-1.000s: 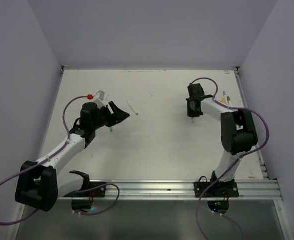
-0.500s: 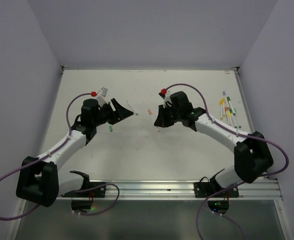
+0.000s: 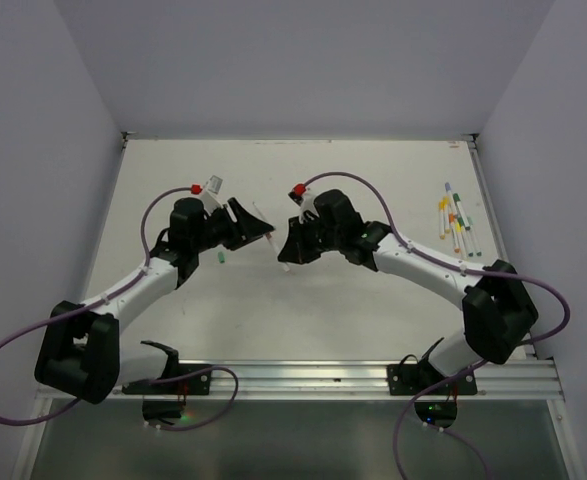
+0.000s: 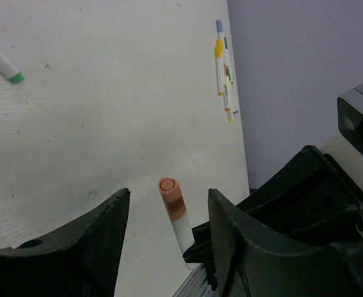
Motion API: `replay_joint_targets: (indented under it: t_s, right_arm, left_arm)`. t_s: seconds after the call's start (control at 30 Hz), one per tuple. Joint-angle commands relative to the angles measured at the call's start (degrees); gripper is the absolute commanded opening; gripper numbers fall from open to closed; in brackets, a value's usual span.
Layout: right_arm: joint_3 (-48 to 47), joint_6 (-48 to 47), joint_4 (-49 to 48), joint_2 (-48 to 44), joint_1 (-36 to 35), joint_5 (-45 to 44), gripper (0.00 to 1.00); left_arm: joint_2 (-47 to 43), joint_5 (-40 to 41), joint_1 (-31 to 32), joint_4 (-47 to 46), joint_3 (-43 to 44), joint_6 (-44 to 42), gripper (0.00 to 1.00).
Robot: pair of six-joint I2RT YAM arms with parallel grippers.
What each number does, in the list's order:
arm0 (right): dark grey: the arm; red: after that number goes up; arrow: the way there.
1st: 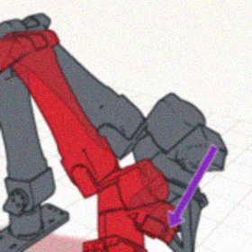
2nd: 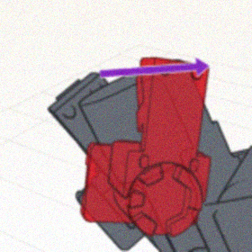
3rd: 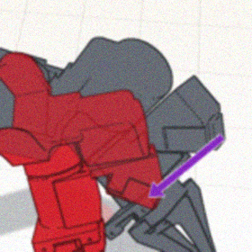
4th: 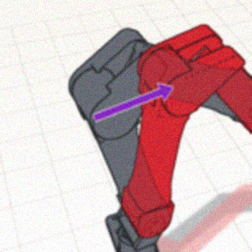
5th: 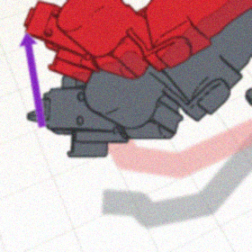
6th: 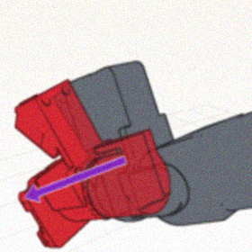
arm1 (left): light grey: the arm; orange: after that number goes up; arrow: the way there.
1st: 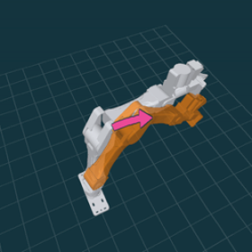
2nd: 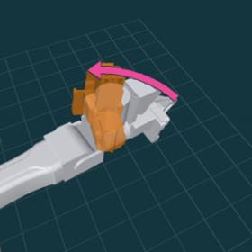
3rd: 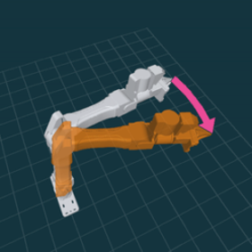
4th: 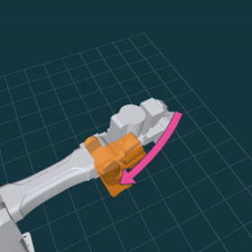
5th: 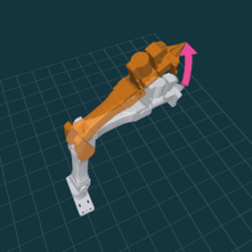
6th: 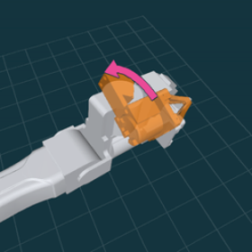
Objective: Open the pen caps
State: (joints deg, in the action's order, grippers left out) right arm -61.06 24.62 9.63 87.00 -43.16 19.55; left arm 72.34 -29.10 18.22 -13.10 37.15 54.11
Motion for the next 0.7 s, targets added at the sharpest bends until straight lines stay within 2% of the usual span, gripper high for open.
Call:
replay_joint_targets:
  t_s: [0.0,0.1,0.3,0.5,0.6,0.67]
  right_arm:
    - [-3.19,1.31,-2.68,0.89,-1.84,0.75,0.00]
    - [-3.89,1.22,-2.33,1.68,-2.90,0.14,0.00]
    - [-4.51,1.13,-2.16,2.12,-3.78,-1.18,0.00]
    - [-4.42,1.48,-2.68,1.77,-3.78,-3.38,0.00]
    - [-4.16,2.01,-3.12,1.51,-3.78,-4.78,0.00]
    - [-4.07,2.18,-3.30,1.59,-3.78,-4.79,0.00]
  left_arm:
    - [0.26,-1.31,0.59,-3.42,0.38,0.82,0.56]
    - [0.44,-1.31,0.59,-3.68,0.30,0.91,0.55]
    - [0.35,-1.66,0.68,-3.77,-0.23,0.82,0.46]
    - [-0.26,-1.92,0.68,-4.12,-0.76,1.18,0.45]
    - [-0.44,-1.84,0.77,-4.30,-1.02,1.26,0.38]
    - [-0.44,-1.83,0.77,-4.39,-1.11,1.09,0.29]
